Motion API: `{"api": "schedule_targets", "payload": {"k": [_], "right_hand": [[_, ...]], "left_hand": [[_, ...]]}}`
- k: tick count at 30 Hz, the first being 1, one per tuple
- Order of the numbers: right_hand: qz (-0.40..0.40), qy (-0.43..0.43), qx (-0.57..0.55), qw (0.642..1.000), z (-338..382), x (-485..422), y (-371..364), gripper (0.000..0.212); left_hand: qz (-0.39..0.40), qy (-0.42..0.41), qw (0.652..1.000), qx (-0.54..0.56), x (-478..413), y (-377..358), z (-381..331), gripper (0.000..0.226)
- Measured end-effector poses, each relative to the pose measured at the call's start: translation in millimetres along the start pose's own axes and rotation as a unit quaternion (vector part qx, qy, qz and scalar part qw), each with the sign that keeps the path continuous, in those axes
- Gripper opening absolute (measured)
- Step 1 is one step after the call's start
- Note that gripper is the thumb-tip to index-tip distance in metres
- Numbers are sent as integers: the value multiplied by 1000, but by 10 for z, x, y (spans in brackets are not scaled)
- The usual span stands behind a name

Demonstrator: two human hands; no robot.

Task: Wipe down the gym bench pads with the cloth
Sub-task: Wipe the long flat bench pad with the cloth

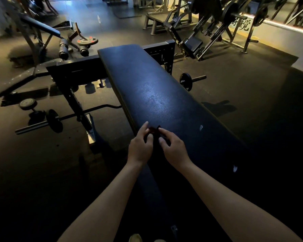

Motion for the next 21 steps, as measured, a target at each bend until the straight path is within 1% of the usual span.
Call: {"api": "schedule_targets", "payload": {"k": [2, 4, 6, 8, 10, 12, 14, 16, 18, 21], "right_hand": [[11, 23, -1, 1000, 34, -45, -38, 41], [30, 35, 32, 998, 47, -106, -103, 44], [67, 58, 95, 992, 31, -162, -178, 48], [113, 93, 187, 972, -13, -187, -249, 52], [146, 108, 266, 947, -48, -197, -289, 55], [159, 117, 302, 933, -54, -229, -293, 55], [153, 124, 290, 936, -47, -281, -269, 50], [148, 117, 253, 949, -44, -320, -246, 43], [141, 114, 227, 957, -44, -343, -217, 38], [91, 94, 227, 965, -140, -413, -58, 35]], "left_hand": [[13, 12, 998, 67, 9, 5, -53, 40], [14, 1, 995, 96, 28, -15, -54, 36], [-14, 2, 997, 75, 51, -6, -5, 35], [-53, 4, 998, 33, 68, 13, 77, 35], [-59, 19, 998, 25, 84, 4, 155, 35], [-53, 36, 997, 36, 86, -35, 199, 36], [-59, 39, 997, 29, 67, -84, 206, 36], [-62, 20, 998, 3, 20, -148, 179, 36], [-43, -5, 999, -20, -31, -244, 144, 36], [-22, -14, 999, -42, -58, -333, 137, 42]]}}
Point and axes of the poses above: each hand's wrist, its own x-axis away from the middle knuckle, its own y-axis out of the back of the hand, z = x × y, the point moved 3 cm from there along -x, towards the middle knuckle, and after that the axes turned 1 degree about y, right-handed, at the moved point
